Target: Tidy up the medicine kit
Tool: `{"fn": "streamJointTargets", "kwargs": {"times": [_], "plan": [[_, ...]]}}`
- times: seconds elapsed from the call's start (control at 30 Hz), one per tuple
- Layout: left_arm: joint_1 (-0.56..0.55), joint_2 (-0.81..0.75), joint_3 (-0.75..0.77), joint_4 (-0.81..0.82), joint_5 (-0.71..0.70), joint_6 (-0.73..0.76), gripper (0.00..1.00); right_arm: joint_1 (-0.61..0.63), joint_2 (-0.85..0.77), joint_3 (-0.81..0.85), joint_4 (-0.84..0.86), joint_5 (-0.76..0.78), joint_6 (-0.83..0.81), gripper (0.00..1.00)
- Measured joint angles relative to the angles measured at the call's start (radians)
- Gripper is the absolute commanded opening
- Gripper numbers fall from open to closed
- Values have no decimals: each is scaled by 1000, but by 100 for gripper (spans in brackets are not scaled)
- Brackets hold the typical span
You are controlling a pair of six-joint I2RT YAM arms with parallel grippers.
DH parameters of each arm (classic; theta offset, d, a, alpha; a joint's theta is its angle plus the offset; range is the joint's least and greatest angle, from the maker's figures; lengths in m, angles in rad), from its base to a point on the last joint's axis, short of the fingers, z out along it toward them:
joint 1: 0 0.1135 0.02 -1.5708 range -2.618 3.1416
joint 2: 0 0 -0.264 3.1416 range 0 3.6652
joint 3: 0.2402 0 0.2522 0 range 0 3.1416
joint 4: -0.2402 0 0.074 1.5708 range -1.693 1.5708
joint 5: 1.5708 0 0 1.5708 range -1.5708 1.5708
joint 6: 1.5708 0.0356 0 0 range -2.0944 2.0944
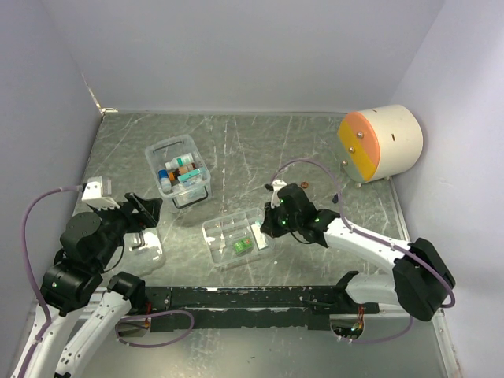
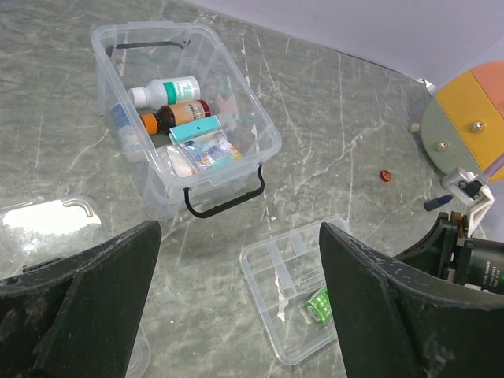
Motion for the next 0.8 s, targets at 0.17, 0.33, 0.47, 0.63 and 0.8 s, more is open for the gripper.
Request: {"fn": "streamJointTargets", "kwargs": {"times": [0.17,0.33,0.47,0.63,0.8], "plan": [[0,0,0,0,0,0,92,23,63,3,24,22,-11,0],[0,0,0,0,0,0,93,57,118,22,19,75,-35,0],[0,0,0,0,0,0,93,80,138,50,15,140,-51,0],[0,1,0,0,0,0,93,95,152,54,16,194,-62,0],[0,1,0,0,0,0,93,108,184,54,22,215,-69,6]]}}
